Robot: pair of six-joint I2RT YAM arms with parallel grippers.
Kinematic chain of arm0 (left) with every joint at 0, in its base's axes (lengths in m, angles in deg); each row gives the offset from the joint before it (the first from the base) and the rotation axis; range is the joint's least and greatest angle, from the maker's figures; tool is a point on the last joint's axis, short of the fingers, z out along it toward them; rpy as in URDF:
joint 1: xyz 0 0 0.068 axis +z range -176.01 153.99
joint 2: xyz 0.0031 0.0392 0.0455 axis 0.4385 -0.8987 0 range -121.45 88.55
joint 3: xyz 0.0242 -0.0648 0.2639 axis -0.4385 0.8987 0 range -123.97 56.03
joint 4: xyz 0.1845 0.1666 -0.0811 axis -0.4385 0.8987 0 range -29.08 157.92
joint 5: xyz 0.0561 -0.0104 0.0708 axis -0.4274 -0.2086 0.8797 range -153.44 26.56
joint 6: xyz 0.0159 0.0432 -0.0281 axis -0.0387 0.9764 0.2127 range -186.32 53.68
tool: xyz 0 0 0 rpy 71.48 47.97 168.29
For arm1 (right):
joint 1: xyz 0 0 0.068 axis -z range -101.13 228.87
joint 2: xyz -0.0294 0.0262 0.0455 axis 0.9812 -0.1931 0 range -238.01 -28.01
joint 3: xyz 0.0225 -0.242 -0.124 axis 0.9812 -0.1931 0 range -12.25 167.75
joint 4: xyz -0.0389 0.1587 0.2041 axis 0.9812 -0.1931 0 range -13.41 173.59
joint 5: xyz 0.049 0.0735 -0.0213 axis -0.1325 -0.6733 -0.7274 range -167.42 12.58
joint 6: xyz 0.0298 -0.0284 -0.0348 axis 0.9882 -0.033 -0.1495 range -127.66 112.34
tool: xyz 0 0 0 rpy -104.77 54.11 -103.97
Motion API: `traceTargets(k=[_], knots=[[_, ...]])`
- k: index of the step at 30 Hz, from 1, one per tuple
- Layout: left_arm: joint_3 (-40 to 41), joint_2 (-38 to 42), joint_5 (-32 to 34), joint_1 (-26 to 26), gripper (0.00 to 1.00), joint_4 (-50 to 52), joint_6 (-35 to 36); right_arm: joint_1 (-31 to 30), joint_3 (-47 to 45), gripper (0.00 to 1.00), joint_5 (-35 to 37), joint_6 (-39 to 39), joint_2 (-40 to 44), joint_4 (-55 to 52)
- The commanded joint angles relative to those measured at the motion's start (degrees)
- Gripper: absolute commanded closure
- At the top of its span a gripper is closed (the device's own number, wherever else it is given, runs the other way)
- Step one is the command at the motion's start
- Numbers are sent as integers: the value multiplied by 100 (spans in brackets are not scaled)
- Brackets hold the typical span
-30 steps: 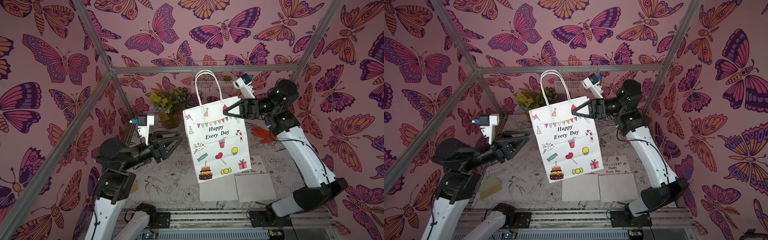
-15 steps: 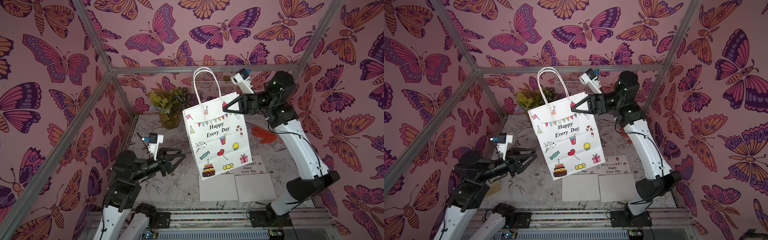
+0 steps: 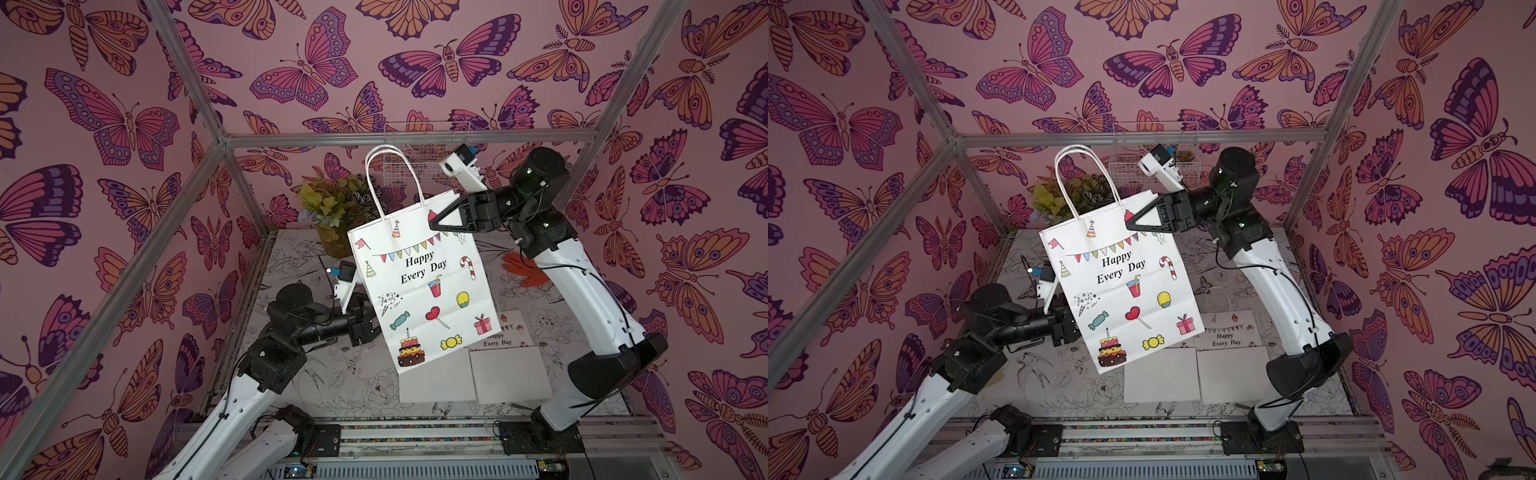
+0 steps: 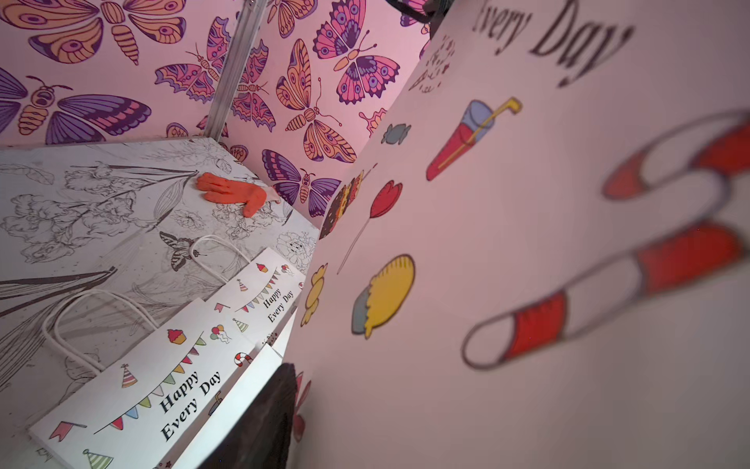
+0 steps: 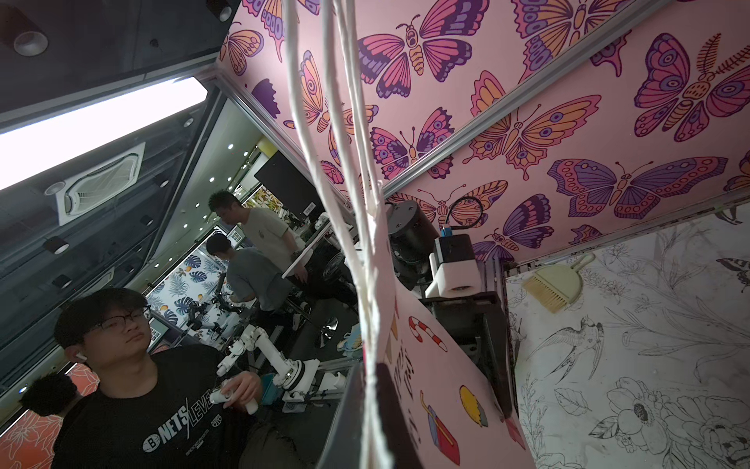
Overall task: Put away the paper bag
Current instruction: Press the paper bag.
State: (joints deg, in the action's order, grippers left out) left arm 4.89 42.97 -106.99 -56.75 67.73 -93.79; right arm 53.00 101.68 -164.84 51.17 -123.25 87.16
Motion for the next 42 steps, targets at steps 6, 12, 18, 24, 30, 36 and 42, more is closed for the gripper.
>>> traceTargets(k=[6, 12, 18, 24, 30, 36, 42], knots=[[-350, -33, 568, -540, 49, -451, 200, -59, -421, 100, 213, 270, 473, 372], [-637, 58, 814, -548, 50, -468, 54, -58, -743, 100, 317, 302, 651, 389], [-856, 138, 1388, -551, 50, -590, -155, -50, -992, 100, 357, 298, 746, 434], [-1085, 197, 1686, -502, 52, -638, -485, 35, -1184, 100, 450, 297, 894, 409], [-1204, 302, 1796, -233, 52, -586, -985, 177, -1483, 100, 696, -132, 1210, -47], [-1218, 23, 923, 68, 47, -1643, -1993, 178, -1740, 100, 988, -416, 1436, -277], [-1262, -150, 487, 73, 43, -2349, -2360, 187, -1803, 100, 1119, -710, 1609, -557]])
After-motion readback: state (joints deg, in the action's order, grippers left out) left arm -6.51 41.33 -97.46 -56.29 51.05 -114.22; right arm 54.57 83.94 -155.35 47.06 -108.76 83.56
